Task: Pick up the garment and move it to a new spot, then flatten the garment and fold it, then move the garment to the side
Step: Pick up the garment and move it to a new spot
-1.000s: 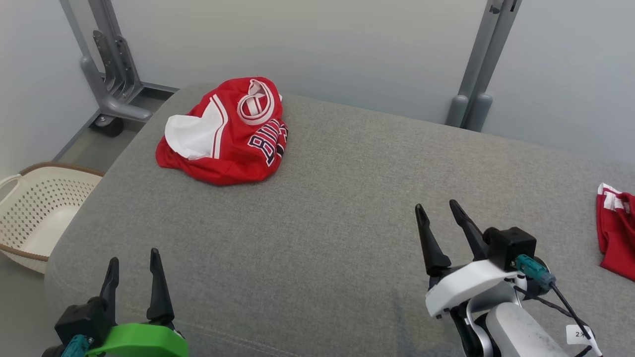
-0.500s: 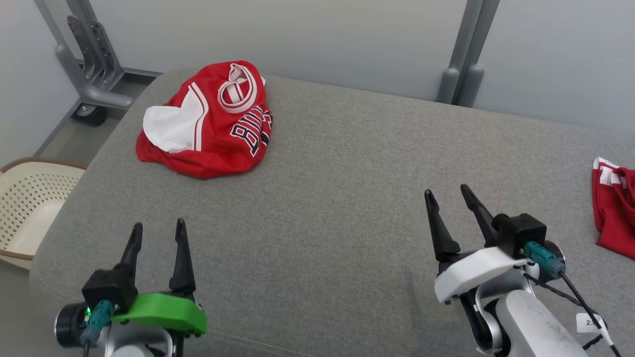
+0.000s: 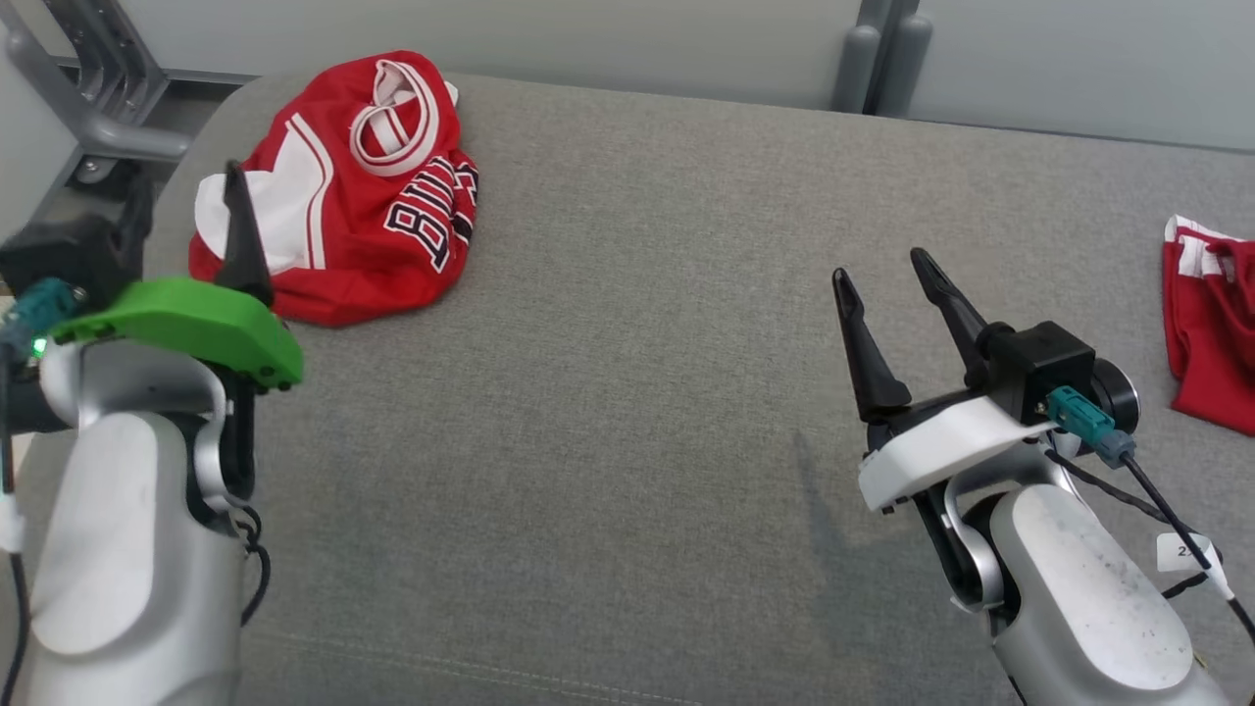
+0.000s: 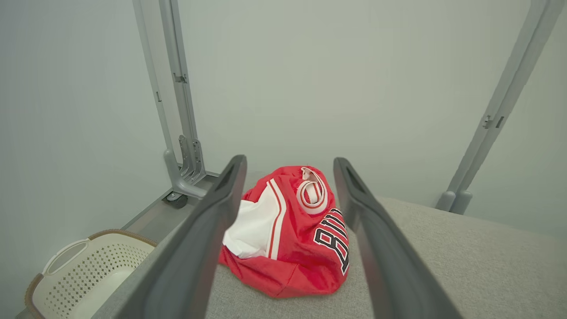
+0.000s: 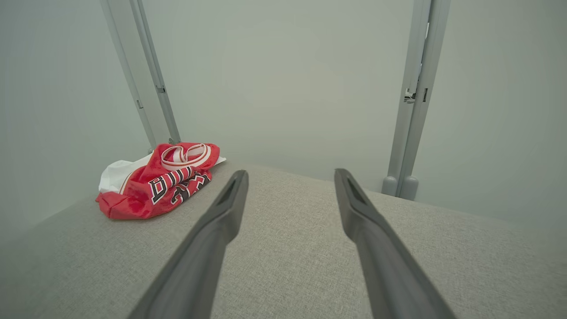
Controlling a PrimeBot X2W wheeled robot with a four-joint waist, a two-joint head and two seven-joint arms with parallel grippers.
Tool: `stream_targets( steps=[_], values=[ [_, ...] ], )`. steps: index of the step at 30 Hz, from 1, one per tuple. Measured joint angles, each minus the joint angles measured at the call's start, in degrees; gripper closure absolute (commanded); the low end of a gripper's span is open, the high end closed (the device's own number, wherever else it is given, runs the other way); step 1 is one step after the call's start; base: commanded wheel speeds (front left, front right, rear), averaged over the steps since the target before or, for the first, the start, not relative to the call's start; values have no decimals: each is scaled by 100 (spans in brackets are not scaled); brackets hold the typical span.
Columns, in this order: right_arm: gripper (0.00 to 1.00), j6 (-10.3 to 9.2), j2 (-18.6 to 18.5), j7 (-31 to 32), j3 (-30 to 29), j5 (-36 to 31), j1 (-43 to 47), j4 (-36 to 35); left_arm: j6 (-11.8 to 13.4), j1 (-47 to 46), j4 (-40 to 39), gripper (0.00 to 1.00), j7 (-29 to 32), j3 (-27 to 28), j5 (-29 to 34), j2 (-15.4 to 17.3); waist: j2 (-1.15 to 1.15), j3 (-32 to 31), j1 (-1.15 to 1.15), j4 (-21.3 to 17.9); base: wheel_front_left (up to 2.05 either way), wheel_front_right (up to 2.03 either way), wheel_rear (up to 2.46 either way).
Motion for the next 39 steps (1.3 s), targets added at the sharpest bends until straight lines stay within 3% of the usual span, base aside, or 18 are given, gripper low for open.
stream_targets(
  steps=[16, 20, 27, 39],
  values=[
    [0, 0, -301, 403, -56, -264, -479, -627, 0, -1657, 1581, 0, 1291, 1178, 141, 42, 0, 907, 0, -868, 0, 0, 0],
    [0, 0, -382, 476, -123, -300, -582, -802, 0, -2129, 1738, 0, 1588, 1173, 245, 210, 0, 1181, 0, -1055, 0, 0, 0],
    [0, 0, -486, 504, -252, -316, -676, -923, 0, -2432, 2263, 0, 1909, 1056, 531, 224, 0, 1642, 0, -1278, 0, 0, 0],
    [0, 0, -611, 671, -272, -392, -874, -1174, 0, -2963, 2784, 0, 2380, 1236, 722, 438, 0, 2139, 1, -1386, 0, 0, 0]
  ],
)
